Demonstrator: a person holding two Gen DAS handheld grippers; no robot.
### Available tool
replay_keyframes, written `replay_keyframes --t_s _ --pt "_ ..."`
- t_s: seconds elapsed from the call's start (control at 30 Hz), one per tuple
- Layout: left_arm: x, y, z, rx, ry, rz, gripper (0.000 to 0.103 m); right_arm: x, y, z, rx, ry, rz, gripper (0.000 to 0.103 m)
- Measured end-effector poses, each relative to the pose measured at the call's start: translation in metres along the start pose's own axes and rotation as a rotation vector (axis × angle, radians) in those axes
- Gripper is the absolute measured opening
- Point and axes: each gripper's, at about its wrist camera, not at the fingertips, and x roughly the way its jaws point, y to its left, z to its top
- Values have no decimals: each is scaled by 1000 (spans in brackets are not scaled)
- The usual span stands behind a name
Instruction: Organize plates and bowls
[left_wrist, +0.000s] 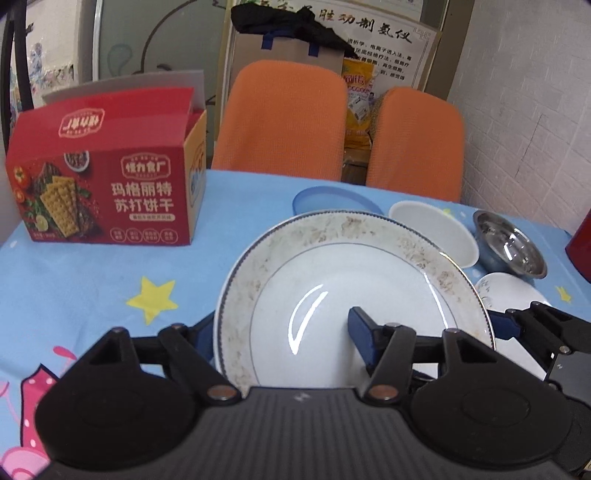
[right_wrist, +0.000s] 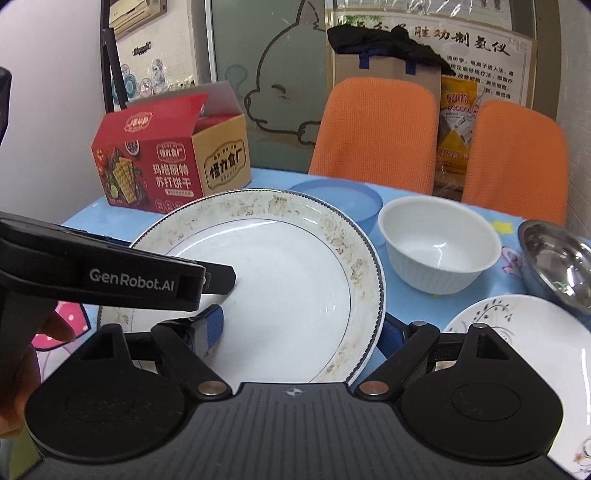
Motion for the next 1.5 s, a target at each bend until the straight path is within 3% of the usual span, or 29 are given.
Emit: replay_keyframes --t_s 0.2,0.43,0.6,0.83,1.13,1.2,1.3,1.5 --pt "-46 -12 -10 2 -32 -17 59 -44 12 -5 3 -45 -19 103" --pt "-87 -12 -58 -13 -23 -17 59 -78 38 -41 22 -17 17 103" --pt "-99 -5 -100 -44 20 -12 59 -94 56 -71 30 -3 26 103" --pt "-107 -6 -130 -41 34 -20 59 -105 66 -94 45 -17 4 103" --pt "-95 13 -140 -103 61 -70 65 -94 67 -104 34 0 -2 103" --pt "-106 13 -138 -99 14 -65 72 -103 59 -105 74 -40 -7 103" --pt "-127 14 -128 -100 -63 -78 72 -121 45 -103 142 -110 -9 103" --pt "-143 1 -110 -98 -111 -123 72 -131 26 -107 217 -118 1 103"
